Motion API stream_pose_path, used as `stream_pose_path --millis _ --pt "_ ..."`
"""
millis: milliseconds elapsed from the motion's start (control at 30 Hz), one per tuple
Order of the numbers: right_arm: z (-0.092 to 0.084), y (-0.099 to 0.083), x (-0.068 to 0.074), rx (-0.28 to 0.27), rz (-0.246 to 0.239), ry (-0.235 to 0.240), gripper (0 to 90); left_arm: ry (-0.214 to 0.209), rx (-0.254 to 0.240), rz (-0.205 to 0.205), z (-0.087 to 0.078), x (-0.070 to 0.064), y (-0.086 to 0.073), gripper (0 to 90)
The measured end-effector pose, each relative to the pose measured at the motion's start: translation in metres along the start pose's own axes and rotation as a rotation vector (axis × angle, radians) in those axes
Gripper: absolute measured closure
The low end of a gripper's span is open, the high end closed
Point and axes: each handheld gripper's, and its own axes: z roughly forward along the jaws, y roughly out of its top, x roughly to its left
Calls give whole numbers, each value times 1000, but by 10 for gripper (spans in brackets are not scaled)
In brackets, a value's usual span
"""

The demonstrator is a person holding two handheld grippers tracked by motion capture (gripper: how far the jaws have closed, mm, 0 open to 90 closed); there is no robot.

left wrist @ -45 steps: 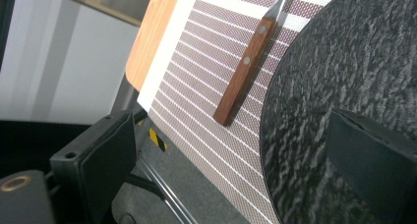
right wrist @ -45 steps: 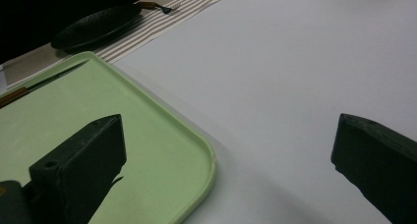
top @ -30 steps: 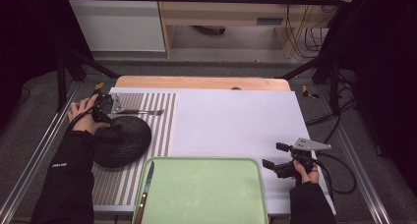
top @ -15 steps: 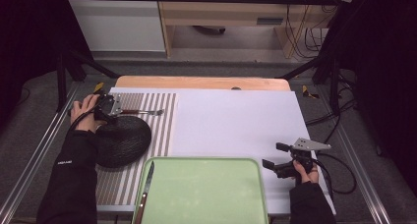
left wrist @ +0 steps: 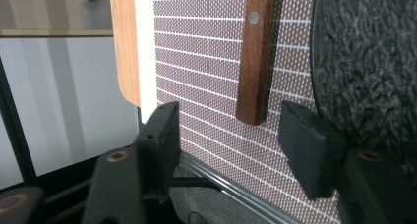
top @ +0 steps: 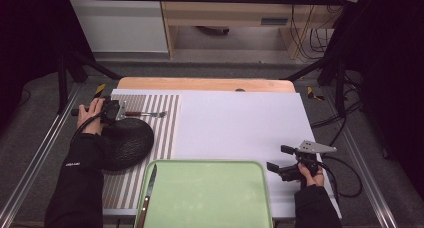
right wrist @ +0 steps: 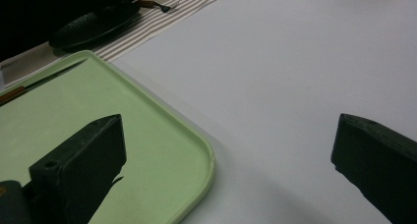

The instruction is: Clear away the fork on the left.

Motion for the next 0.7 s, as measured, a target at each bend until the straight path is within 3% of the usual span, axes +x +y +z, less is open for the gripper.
stream_pose_path --millis 300,700 --pt "0 0 0 3 -3 0 3 -9 13 24 8 -3 4 504" --pt "0 0 -1 3 -1 -1 3 -4 -1 17 14 -5 7 574"
